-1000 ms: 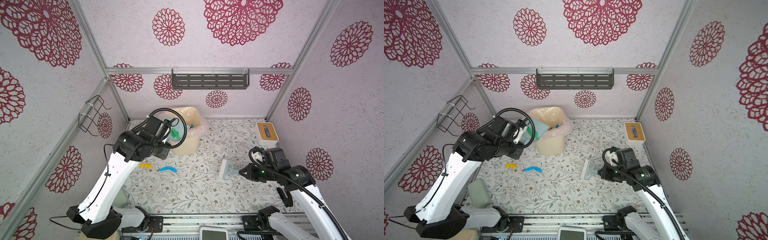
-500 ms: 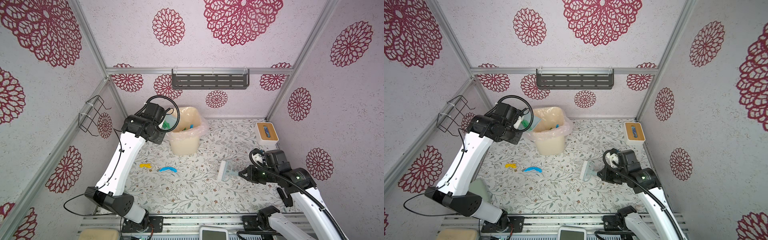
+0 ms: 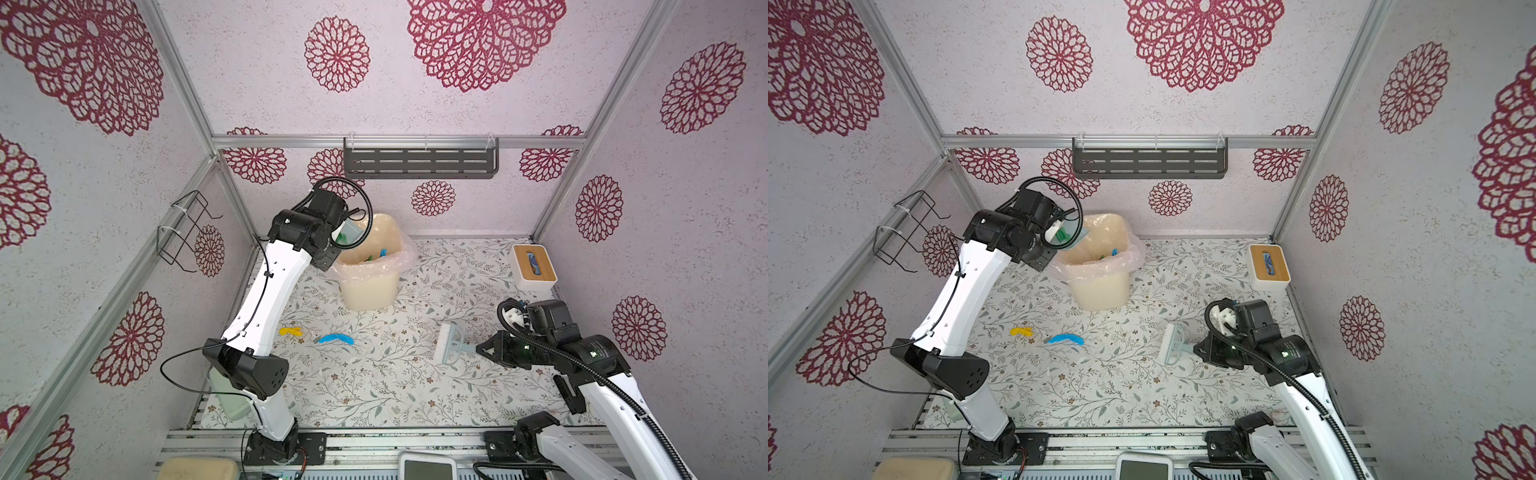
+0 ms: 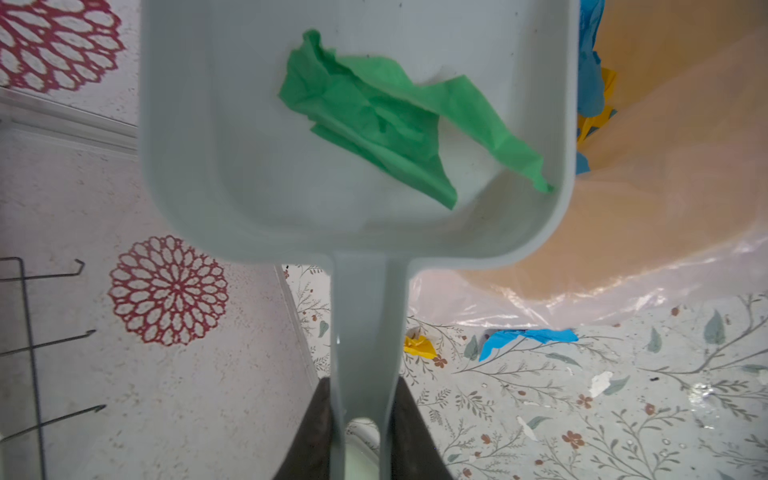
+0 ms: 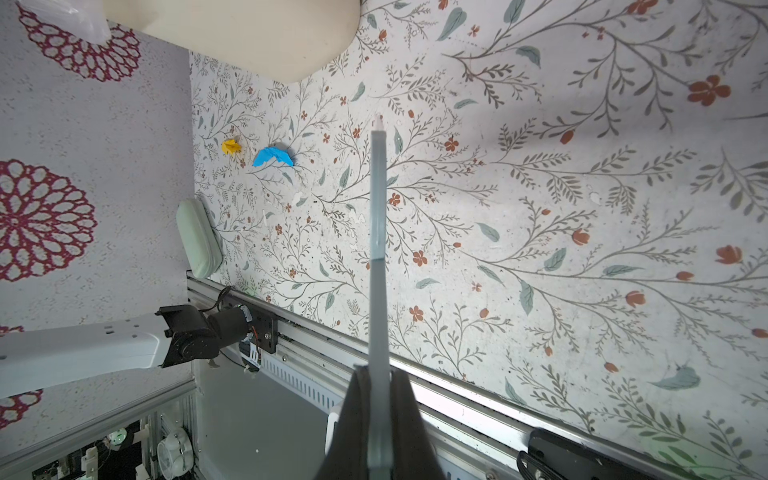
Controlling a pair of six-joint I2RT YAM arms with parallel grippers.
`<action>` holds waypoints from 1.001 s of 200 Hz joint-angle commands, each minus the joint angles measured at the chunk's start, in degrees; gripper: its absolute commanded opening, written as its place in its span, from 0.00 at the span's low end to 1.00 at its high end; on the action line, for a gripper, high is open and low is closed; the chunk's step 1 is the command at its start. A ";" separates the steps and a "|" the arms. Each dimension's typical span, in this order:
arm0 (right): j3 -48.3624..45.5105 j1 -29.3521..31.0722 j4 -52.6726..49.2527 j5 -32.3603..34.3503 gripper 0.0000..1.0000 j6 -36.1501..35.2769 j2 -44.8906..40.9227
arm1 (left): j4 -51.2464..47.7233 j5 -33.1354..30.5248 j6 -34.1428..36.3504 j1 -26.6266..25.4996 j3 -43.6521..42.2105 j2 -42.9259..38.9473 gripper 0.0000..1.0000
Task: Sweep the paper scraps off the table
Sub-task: 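Lift the dustpan to the bin with the left while the right draws the brush back, then tip the teal dustpan over the bin with the left gripper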
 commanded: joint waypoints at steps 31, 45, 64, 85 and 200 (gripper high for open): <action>3.41 -1.10 -2.57 -0.67 0.00 -3.78 1.96 | 2.01 -16.03 9.32 -5.55 -2.48 2.68 0.00; 3.54 -1.29 -2.53 -1.02 0.00 -4.07 2.32 | 2.61 -18.85 11.37 -6.45 -2.94 2.87 0.00; 3.54 -1.45 -2.26 -1.70 0.00 -4.18 2.71 | 4.33 -21.75 14.62 -7.26 -4.14 2.57 0.00; 3.63 -1.63 -2.29 -1.94 0.00 -4.45 2.85 | 6.46 -24.08 17.72 -8.55 -5.05 2.19 0.00; 1.35 -2.51 -1.15 -3.03 0.00 -5.10 2.53 | 10.31 -30.16 21.48 -10.46 -4.75 1.86 0.00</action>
